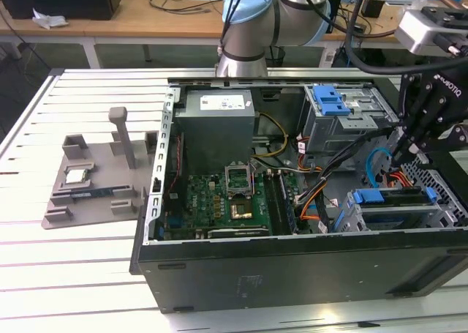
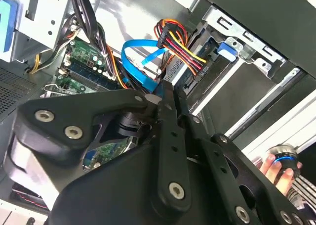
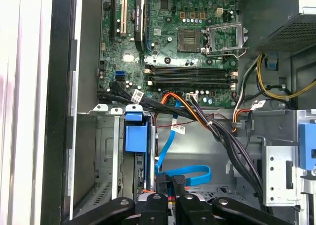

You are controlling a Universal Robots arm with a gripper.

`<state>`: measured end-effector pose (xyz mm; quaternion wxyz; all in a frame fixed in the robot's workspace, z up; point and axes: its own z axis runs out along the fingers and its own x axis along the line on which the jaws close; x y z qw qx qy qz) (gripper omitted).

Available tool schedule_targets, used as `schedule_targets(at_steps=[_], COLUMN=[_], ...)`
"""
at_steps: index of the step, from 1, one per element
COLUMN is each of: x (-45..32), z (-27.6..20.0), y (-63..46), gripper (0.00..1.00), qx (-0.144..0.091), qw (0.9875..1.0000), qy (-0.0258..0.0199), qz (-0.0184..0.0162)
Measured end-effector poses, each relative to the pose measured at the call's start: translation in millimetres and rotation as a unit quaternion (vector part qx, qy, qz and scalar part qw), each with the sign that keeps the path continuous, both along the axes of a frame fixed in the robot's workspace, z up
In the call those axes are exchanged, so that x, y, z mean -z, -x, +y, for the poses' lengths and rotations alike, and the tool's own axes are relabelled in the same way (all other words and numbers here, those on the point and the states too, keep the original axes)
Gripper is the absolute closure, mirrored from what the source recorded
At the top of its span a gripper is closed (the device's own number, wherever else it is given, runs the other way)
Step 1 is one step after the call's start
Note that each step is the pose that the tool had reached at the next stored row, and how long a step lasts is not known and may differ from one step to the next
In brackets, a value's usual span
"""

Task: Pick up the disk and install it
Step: 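Insert the second disk wire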

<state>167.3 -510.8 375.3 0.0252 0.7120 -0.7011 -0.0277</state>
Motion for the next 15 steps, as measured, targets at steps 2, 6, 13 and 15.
schedule_targets(at_steps=[2,6,13,15], x=[0.1,4.0,14.1,17.7], z=[-1.1,-14.4,-28.9,-30.0], y=[0.0,0.0,-0.3,-1.4], gripper=[0.84,0.84,0.84,0.84], qx=[0.000,0.000,0.001,0.012], qw=[1.0000,1.0000,1.0000,0.9999], qy=[0.0000,0.0038,0.0039,0.0041], qz=[0.0000,0.0000,0.0003,0.0004])
